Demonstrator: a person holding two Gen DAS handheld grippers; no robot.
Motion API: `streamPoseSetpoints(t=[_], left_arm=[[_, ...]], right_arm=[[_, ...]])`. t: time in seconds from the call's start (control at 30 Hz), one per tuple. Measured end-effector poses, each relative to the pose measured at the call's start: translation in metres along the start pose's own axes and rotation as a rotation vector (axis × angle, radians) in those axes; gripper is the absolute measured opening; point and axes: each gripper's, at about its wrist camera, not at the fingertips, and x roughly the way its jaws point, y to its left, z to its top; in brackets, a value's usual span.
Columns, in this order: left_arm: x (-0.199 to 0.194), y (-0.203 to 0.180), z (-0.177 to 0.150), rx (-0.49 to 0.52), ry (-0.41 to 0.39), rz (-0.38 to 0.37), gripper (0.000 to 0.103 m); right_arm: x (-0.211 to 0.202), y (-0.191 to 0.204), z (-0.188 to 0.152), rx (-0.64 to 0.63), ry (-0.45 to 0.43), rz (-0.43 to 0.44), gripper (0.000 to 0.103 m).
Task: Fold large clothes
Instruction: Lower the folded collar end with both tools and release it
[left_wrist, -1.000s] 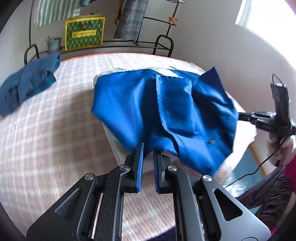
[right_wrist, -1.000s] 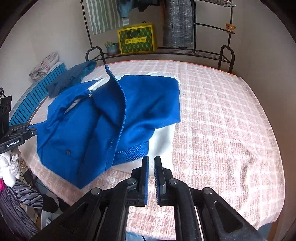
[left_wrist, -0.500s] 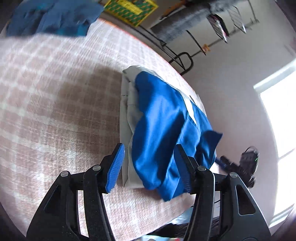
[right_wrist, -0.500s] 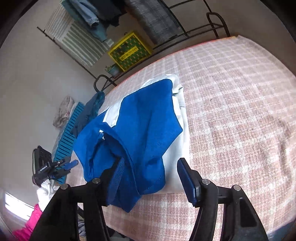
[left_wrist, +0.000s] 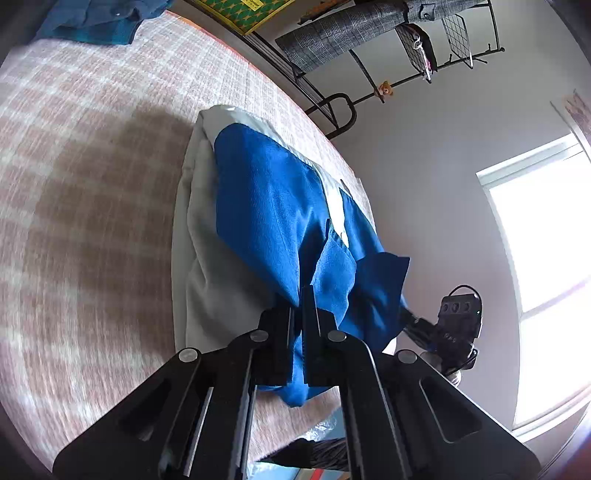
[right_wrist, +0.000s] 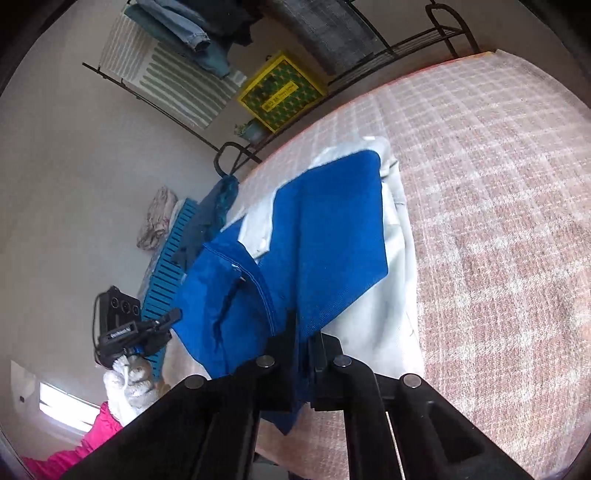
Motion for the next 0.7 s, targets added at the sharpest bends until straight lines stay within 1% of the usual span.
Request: streamPoseSetpoints(t=[0.03, 0.1, 0.13, 0.17, 0.2, 0.27, 0.3, 0.33, 0.37, 0.4, 0.47, 0.53, 0.57, 0.6, 0.63, 0.67, 0.7], left_arm=[[0.003, 0.004, -0.004, -0.007, 0.014, 0.018, 0.0], [0.016, 0.02, -0.011, 0.001, 0.056, 0.135, 0.0], [0.023, 0.029, -0.013, -0.004, 0.076, 0.179, 0.0], [0.028, 0.038, -0.015, -0.019, 0.091, 0.192, 0.0], [0.03, 0.04, -0.013, -0.022, 0.092, 0.195, 0.0], [0.027, 0.031, -0.012, 0.031, 0.079, 0.22, 0.0], [0.024, 0.025, -0.012, 0.066, 0.072, 0.238, 0.0], [0.021, 0.02, -0.013, 0.09, 0.067, 0.248, 0.0], [0.018, 0.015, -0.013, 0.115, 0.066, 0.255, 0.0], [0.015, 0.014, -0.014, 0.124, 0.066, 0.256, 0.0], [0.012, 0.012, -0.014, 0.122, 0.063, 0.248, 0.0], [0.011, 0.011, -0.013, 0.122, 0.06, 0.249, 0.0], [0.011, 0.012, -0.014, 0.117, 0.06, 0.246, 0.0], [0.008, 0.014, -0.016, 0.112, 0.061, 0.241, 0.0], [0.007, 0.014, -0.015, 0.108, 0.062, 0.239, 0.0], [0.006, 0.014, -0.018, 0.11, 0.062, 0.242, 0.0], [0.006, 0.01, -0.022, 0.114, 0.062, 0.245, 0.0]], right_arm=[[-0.005, -0.001, -0.001, 0.008, -0.006, 0.022, 0.001], [-0.002, -0.01, -0.007, 0.044, 0.005, 0.03, 0.001], [0.003, -0.018, -0.01, 0.071, 0.026, 0.019, 0.001], [0.011, -0.024, -0.014, 0.087, 0.052, -0.008, 0.001], [0.018, -0.027, -0.019, 0.087, 0.077, -0.029, 0.003], [0.025, -0.026, -0.023, 0.037, 0.108, -0.075, 0.01], [0.021, -0.025, -0.023, 0.023, 0.108, -0.067, 0.027], [0.015, -0.025, -0.023, 0.02, 0.1, -0.04, 0.037], [0.01, -0.025, -0.023, 0.014, 0.09, -0.026, 0.05], [0.005, -0.026, -0.025, 0.013, 0.08, -0.027, 0.054], [-0.001, -0.032, -0.028, 0.03, 0.071, -0.025, 0.054], [0.002, -0.04, -0.031, 0.052, 0.079, -0.044, 0.052], [0.006, -0.043, -0.032, 0.062, 0.084, -0.047, 0.047], [0.01, -0.046, -0.031, 0.074, 0.094, -0.032, 0.031], [0.016, -0.047, -0.029, 0.09, 0.101, -0.001, 0.019], [0.02, -0.047, -0.027, 0.112, 0.112, 0.048, 0.008], [0.019, -0.045, -0.028, 0.134, 0.104, 0.097, 0.006]])
